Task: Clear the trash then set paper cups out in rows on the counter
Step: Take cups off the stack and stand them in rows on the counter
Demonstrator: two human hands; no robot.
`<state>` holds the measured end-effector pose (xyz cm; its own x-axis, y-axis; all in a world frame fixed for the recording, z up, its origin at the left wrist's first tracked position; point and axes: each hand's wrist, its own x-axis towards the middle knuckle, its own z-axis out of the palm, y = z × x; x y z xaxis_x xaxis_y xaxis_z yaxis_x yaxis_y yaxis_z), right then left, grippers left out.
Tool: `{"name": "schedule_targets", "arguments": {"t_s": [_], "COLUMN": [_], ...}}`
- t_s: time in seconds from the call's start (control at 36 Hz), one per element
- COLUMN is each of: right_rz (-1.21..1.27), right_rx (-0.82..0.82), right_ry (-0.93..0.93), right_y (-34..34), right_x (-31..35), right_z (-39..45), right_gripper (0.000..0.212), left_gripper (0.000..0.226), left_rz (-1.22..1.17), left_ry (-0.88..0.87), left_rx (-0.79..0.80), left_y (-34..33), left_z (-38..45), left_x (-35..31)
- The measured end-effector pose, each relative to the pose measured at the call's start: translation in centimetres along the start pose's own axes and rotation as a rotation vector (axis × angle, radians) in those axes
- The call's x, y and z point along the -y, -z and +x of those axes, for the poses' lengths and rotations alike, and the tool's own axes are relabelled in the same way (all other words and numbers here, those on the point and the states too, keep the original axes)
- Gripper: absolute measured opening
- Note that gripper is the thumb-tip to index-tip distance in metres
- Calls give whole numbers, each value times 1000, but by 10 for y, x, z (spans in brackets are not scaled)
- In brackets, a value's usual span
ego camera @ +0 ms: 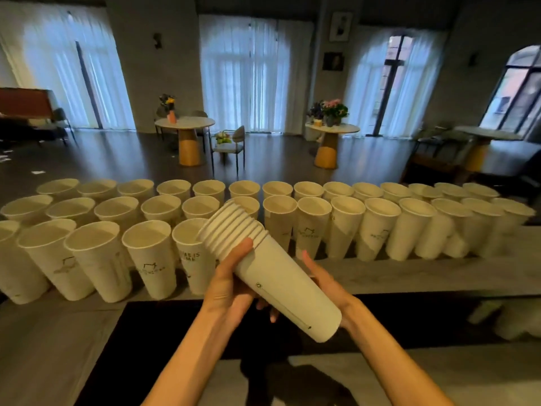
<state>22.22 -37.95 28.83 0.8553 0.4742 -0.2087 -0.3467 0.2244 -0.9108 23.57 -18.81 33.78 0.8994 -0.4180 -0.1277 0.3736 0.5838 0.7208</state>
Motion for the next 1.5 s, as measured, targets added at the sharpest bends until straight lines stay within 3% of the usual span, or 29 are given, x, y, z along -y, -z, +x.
{"name": "schedule_targets", "arguments": {"t_s": [0.06,0.19,0.36,0.5,0.56,0.67,0.83,0.86,0.92,1.11,1.17,1.22,1.25,1.31,1.36,1.39,1.42,1.44,1.47,1.5], "right_rz": [-27,-168,-449,-722,-829,-871,-690,-658,-622,-589,-566,-574,-566,-492,-323,-531,-541,-669,-770,-764], "right_rx": [104,12,-188,-276,-357,-531,-580,-576,-573,-529,-510,-524,-473,-74,181,60,31,-272,-498,-556], "right_ry": [-2,-11,66,120,161,206,290,304,307,334,344,310,291,154,251,289,106,29,129,195], "right_y": [2,12,17,14,24,52,68,69,70,74,79,82,88,113,135,125,108,99,100,110], "right_x": [-2,3,13,28,28,21,11,11,10,9,3,1,4,11,12,16,25,31,25,19], "right_z": [-13,-39,-39,-28,-24,-11,31,37,47,57,53,54,53,29,35,23,10,11,10,2], "right_gripper": [83,89,86,56,70,84,104,103,98,109,96,66,59,59,54,63,69,58,38,23], "left_gripper": [67,101,92,96,111,115,47,44,60,124,119,112,114,119,103,88,77,75,80,89], "left_rz": [54,116,170,183,91,-35,-82,-69,-42,-26,-10,9,26,58,75,73,62,50,48,56], "left_ry": [5,-37,-203,-383,-419,-548,-573,-589,-600,-506,-480,-443,-430,-397,-384,-374,-365,-344,-324,-289], "left_rx": [7,-40,-35,-169,-197,-256,-212,-227,-260,-312,-317,-306,-289,-280,-259,-237,-223,-218,-217,-213], "left_y": [-3,-8,-7,-2,1,3,-4,-4,-4,-18,-29,-38,-43,-54,-61,-65,-68,-70,-71,-73], "left_z": [6,19,29,29,26,13,-7,-9,-13,-11,-6,-1,3,10,14,16,17,18,20,21], "left_x": [7,7,7,-12,-27,-59,-69,-65,-59,-28,-18,-7,-1,12,21,25,29,32,34,37]}}
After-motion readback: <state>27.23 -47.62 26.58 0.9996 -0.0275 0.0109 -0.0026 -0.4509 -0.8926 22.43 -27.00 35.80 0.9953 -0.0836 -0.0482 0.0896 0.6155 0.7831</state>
